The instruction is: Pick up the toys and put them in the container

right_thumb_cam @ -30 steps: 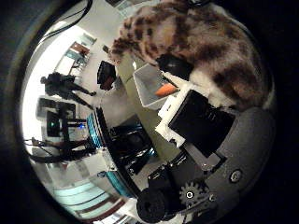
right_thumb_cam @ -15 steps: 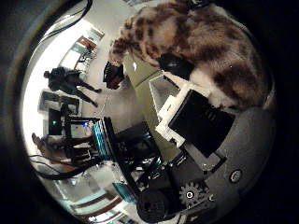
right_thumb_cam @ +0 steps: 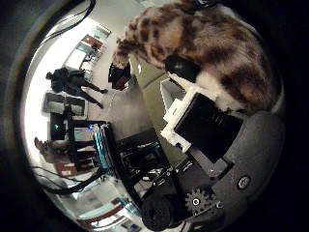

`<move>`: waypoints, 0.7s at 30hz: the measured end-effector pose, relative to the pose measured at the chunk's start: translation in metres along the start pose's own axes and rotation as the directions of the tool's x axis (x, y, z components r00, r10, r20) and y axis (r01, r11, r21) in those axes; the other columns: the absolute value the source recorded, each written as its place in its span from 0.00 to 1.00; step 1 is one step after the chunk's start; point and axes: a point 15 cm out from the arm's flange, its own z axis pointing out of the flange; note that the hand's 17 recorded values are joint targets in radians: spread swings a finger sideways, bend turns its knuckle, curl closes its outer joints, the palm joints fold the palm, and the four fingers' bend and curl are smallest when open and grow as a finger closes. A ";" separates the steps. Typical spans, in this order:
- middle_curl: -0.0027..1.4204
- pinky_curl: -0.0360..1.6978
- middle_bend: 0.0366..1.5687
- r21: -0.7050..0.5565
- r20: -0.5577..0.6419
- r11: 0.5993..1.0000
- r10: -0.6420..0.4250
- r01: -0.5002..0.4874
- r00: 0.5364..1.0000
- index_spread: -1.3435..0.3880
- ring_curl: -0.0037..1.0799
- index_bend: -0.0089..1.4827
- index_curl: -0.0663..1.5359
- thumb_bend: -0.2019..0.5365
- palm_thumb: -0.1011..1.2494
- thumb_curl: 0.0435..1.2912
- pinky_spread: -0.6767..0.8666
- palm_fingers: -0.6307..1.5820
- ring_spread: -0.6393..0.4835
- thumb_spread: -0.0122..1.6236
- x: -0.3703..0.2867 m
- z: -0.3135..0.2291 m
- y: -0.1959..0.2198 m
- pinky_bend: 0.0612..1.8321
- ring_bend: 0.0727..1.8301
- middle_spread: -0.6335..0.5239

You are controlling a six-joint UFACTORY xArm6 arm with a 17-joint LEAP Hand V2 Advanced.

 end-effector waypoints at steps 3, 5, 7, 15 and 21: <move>0.52 0.51 0.88 -0.003 0.002 1.000 0.001 -0.001 1.000 0.65 0.83 0.80 0.54 0.25 0.87 0.45 0.31 0.79 0.34 0.63 0.000 0.014 0.000 0.75 0.68 0.44; 0.52 0.51 0.88 -0.009 0.008 1.000 0.001 -0.001 1.000 0.65 0.83 0.80 0.54 0.25 0.86 0.45 0.31 0.79 0.34 0.63 -0.001 0.022 0.001 0.75 0.68 0.44; 0.52 0.51 0.88 -0.016 0.015 1.000 0.003 -0.003 1.000 0.64 0.84 0.79 0.54 0.25 0.85 0.45 0.31 0.79 0.34 0.63 -0.002 0.033 0.003 0.75 0.68 0.44; 0.50 0.46 0.77 -0.020 0.013 1.000 -0.015 0.015 1.000 0.61 0.76 0.59 0.53 0.21 0.68 0.39 0.27 0.72 0.35 0.63 -0.002 0.049 0.004 0.70 0.66 0.43; 0.46 0.42 0.64 -0.029 0.010 0.999 -0.038 0.038 0.999 0.61 0.66 0.36 0.49 0.23 0.58 0.32 0.24 0.56 0.47 0.66 -0.001 0.048 0.006 0.62 0.63 0.50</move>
